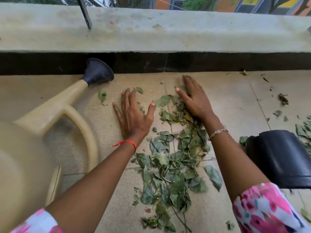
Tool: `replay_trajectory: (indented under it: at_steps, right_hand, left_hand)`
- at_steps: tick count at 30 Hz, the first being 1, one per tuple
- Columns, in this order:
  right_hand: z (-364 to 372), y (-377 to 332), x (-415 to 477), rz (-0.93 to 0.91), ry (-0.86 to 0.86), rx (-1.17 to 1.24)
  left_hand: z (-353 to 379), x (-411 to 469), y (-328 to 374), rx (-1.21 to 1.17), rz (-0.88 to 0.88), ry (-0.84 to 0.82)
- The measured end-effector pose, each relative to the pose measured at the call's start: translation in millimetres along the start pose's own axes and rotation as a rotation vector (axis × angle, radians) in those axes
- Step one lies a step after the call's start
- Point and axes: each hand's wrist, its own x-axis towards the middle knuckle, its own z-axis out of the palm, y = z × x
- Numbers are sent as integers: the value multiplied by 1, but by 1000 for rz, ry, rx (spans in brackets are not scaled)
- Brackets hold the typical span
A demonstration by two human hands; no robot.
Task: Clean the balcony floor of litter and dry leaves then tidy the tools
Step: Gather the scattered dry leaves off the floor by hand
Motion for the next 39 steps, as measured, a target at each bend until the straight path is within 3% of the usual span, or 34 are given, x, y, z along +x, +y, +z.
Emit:
replay_trajectory:
  at_steps: [4,7,9,12,16,20,27,36,39]
  right_hand:
    - [11,-17,-9,-147,-147,-57]
    - [8,-29,-15,-183,-313,188]
    - [9,-35,-2,-187,-300,216]
    - [21,-43,12,-232,-288,-25]
    - [26,-45,-7,-256,-292,102]
    - [26,-44,-17,-260,-266,90]
    - [36,-43,-20,-314,-184,-44]
    - [36,-43,-22,-216,-102,94]
    - [32,-47,-25,-210,-110,79]
  left_hand:
    - [1,0,0,-11,-4,-20]
    - [2,-1,0,0,10,-43]
    - [1,-1,0,-17,9,-46]
    - [-1,-1,1,-68,17,-36]
    - [-3,0,-2,-148,45,92]
    - [-4,2,-3,-99,-119,223]
    - [-9,19,-18,192,-346,126]
    - [-2,48,-9,87,101,-244]
    - [-3,38,-10,-67,181,-324]
